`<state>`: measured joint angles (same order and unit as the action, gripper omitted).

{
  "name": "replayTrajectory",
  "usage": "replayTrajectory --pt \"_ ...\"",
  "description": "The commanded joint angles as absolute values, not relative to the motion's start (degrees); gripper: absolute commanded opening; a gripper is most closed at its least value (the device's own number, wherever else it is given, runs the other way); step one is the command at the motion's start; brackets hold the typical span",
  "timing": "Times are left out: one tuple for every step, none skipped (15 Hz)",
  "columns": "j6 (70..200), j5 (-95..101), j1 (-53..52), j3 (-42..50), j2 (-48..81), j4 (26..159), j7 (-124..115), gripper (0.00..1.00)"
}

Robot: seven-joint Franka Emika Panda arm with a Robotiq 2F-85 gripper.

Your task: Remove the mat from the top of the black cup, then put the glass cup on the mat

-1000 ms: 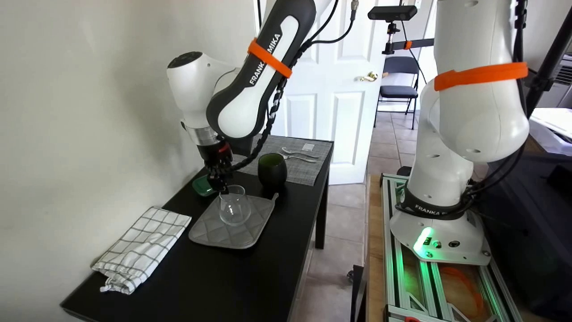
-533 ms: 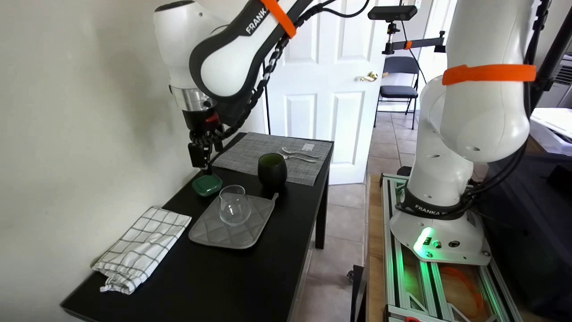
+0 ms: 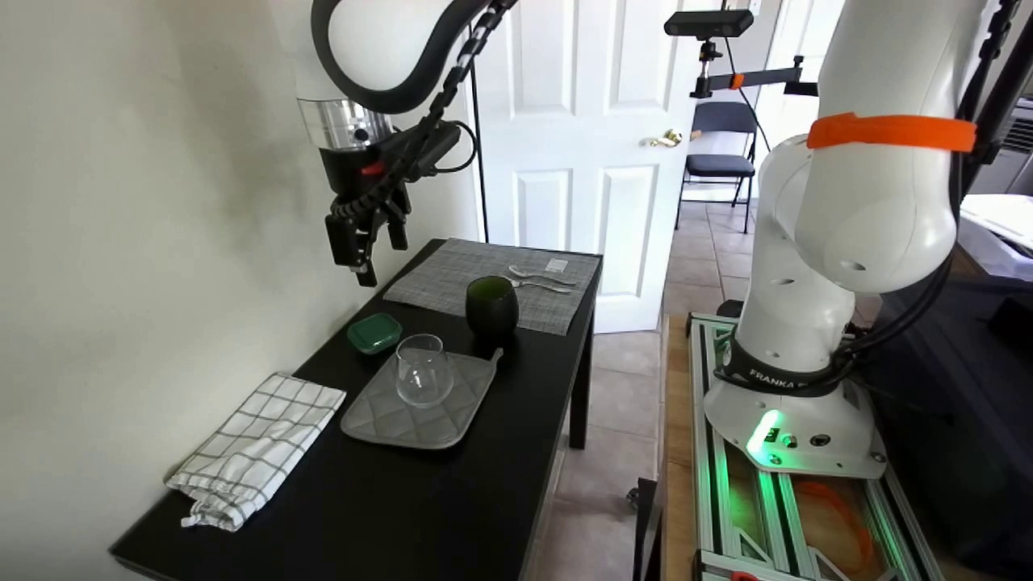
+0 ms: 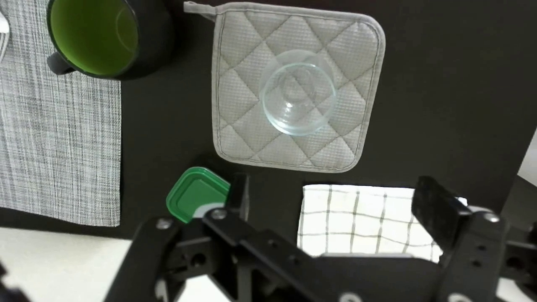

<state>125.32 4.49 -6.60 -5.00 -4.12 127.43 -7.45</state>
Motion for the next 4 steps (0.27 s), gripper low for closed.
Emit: replayTrajectory --pt "125.07 4.19 -6.13 -5.43 -4.21 127.31 -7.47 1.0" --pt "125.06 4.03 -6.13 -5.43 -4.21 127.31 -7.5 1.0" --pt "125.06 3.95 -6.13 -5.43 -4.21 127.31 -7.52 1.0" --pt "125.06 3.92 -6.13 -5.43 -4.21 127.31 -7.53 1.0"
